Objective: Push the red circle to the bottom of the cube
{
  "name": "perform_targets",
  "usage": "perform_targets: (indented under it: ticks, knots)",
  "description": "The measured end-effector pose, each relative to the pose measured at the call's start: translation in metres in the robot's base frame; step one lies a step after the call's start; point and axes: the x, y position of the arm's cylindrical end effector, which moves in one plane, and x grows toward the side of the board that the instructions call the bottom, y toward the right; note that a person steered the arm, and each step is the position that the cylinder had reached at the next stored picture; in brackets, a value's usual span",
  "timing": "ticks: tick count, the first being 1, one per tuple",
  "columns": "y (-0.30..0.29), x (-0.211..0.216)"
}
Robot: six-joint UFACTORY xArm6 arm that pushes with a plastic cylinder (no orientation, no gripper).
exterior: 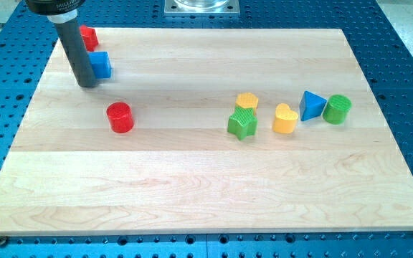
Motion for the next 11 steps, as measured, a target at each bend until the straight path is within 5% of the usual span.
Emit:
perform_targets:
  ticks: [1, 2, 4, 5, 7, 9, 11]
  knots:
    - [0.007, -0.002]
    - [0.031, 0.039]
    - [0.154, 0.122]
    - [0.119, 0.16]
    - [0.074, 0.09]
    - [0.015, 0.115]
    - [0.034, 0.07]
